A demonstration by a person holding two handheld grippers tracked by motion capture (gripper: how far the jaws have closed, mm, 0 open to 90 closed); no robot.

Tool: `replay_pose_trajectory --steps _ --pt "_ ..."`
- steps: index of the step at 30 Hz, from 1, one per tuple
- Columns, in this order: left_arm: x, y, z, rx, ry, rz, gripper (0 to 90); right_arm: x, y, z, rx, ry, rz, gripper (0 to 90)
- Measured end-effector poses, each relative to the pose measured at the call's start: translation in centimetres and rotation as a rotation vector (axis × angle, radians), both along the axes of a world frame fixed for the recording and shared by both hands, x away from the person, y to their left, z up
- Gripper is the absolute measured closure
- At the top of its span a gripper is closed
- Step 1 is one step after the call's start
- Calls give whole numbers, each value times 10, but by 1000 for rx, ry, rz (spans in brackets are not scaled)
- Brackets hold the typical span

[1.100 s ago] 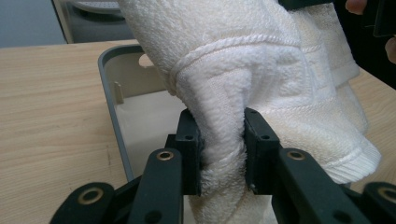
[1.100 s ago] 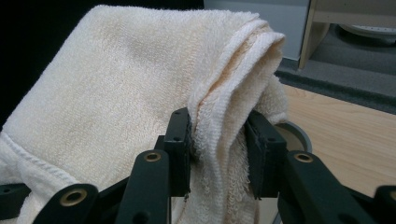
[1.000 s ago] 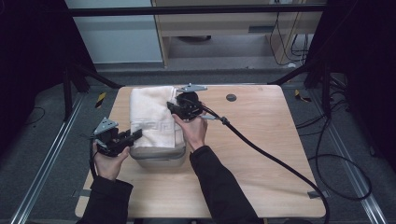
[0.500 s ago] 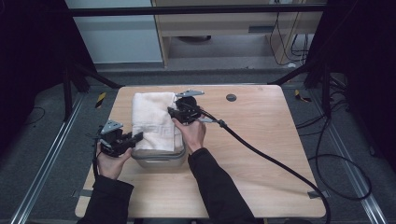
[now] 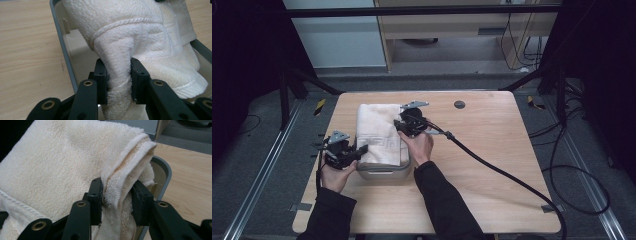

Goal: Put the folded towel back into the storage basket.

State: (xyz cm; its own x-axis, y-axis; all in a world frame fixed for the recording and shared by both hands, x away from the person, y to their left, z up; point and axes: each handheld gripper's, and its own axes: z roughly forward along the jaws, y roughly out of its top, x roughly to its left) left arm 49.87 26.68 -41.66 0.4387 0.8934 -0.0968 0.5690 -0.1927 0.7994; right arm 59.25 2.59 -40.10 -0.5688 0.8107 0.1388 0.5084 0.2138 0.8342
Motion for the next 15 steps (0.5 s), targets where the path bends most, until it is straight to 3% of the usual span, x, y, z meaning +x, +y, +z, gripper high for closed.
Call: replay_pose_trajectory --steps 15 --pt "5 -3 -9 35 37 -11 684 -1 -4 -13 -16 19 -2 645"
